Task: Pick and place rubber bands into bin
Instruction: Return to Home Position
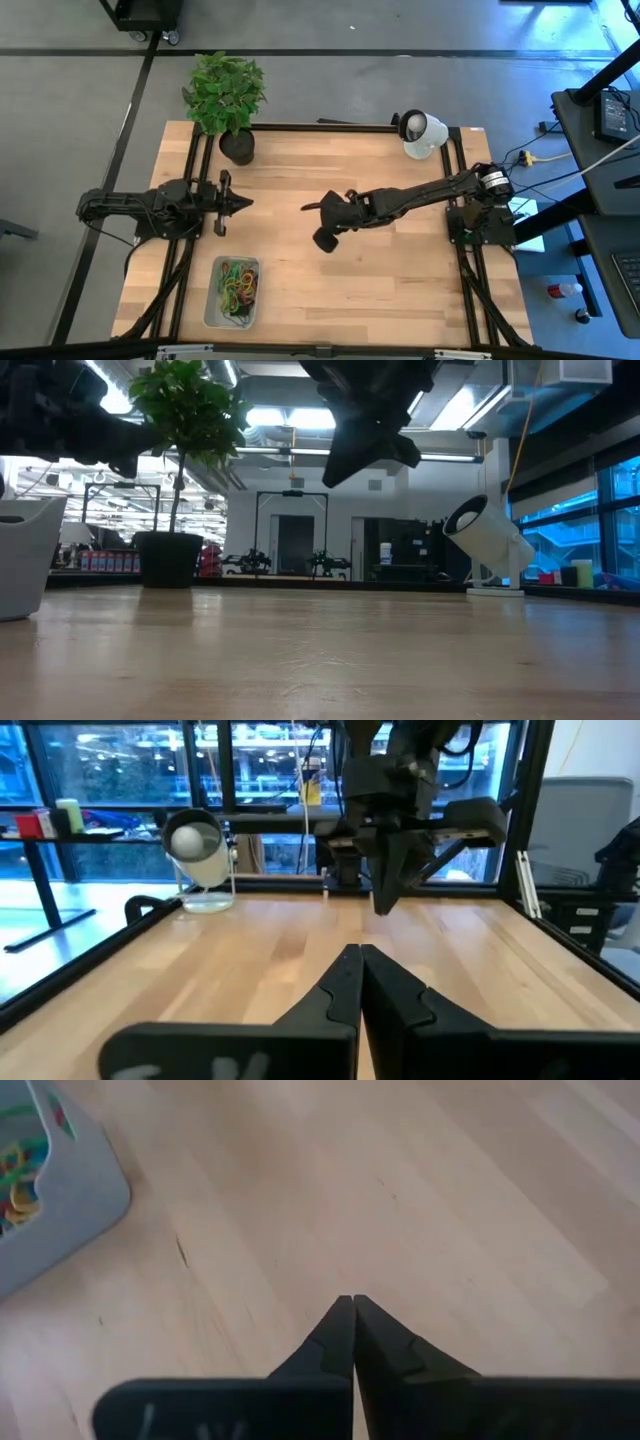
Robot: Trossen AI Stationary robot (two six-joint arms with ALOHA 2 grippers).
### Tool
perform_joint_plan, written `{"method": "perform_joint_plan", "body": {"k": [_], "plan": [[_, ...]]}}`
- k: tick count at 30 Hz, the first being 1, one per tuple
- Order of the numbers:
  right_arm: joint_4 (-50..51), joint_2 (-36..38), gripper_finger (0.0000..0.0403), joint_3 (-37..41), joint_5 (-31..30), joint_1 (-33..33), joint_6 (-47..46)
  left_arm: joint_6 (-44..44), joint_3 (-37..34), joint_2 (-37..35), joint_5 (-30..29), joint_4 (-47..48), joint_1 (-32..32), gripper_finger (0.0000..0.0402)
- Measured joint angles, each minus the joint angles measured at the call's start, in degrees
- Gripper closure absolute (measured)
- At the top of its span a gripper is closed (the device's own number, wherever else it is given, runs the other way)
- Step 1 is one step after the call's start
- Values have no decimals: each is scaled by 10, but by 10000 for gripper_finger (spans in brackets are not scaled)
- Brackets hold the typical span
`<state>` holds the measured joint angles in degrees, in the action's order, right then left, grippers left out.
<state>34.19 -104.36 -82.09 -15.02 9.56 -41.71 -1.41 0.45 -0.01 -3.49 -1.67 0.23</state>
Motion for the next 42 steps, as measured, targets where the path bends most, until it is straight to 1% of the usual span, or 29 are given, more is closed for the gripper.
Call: {"method": "perform_joint_plan", "body": {"k": [4, 10, 15, 18, 20, 23, 25, 28, 32, 35, 39, 42], "plan": [[9, 0, 400, 0, 4, 0, 35, 0, 0, 2, -8, 5, 0, 400], [56, 0, 401, 0, 42, -2, 110, 16, 0, 2, -6, 5, 0, 400], [94, 0, 401, 3, 42, -2, 186, 16, 0, 2, -6, 5, 0, 400], [92, 7, 401, 37, 47, -5, 226, 16, 0, 2, -6, 5, 0, 400], [80, 17, 401, 73, 70, -10, 240, 16, 0, 2, -6, 5, 0, 400], [49, 46, 401, 146, 115, -16, 262, 16, 0, 2, -5, 5, 0, 400], [14, 81, 401, 201, 131, -18, 270, 16, 0, 2, -5, 5, 0, 400], [-52, 158, 401, 298, 134, -19, 272, 16, 0, 2, -4, 5, 0, 400], [-140, 293, 401, 432, 137, -25, 276, 16, 0, 2, -5, 4, 0, 400], [-205, 404, 401, 520, 169, -41, 286, 16, 0, 2, -5, 4, 0, 400], [-282, 541, 401, 604, 228, -70, 286, 16, 0, 2, -5, 3, 0, 400], [-319, 628, 401, 646, 251, -89, 284, 16, 0, 2, -5, 2, 0, 400]]}}
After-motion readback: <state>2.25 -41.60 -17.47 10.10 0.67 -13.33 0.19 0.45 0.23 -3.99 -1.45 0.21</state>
